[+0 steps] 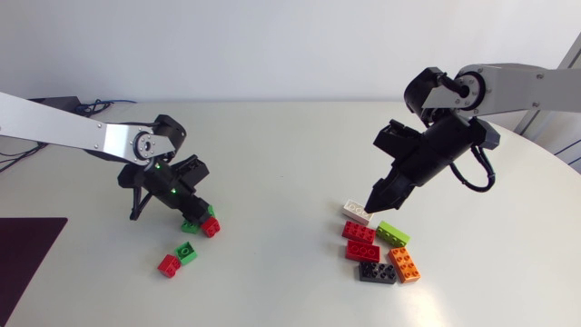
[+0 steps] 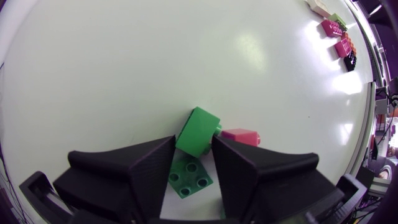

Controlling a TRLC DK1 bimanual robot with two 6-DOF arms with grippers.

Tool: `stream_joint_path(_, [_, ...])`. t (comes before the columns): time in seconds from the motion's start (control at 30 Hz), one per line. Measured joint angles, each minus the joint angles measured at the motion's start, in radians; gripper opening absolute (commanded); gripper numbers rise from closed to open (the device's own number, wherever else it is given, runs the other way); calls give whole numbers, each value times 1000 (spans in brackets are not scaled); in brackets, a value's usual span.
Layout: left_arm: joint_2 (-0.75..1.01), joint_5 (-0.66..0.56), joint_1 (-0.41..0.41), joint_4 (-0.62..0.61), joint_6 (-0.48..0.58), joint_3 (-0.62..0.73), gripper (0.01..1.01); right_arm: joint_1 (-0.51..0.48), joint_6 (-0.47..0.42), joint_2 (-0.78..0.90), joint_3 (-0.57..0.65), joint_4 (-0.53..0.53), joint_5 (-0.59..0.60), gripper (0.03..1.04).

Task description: Sort duplo bricks by size, large to the right and small to the left

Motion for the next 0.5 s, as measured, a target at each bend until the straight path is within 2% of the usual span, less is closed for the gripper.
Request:
stream_joint_path(0.13, [-5, -12, 0, 8, -3, -3, 972, 5, 14, -14, -6, 15, 0, 754])
stream_joint_path(0.37, [-92, -18, 0, 26, -48, 17, 977, 18, 103, -71, 1, 98, 1, 762])
stream_joint_path(0.43, [-121, -18, 2, 30, -66, 35, 977, 18, 141, -90, 13, 134, 6, 859])
stream_joint_path(0.5, [-149, -18, 6, 35, -92, 47, 977, 18, 187, -116, 16, 197, 29, 866])
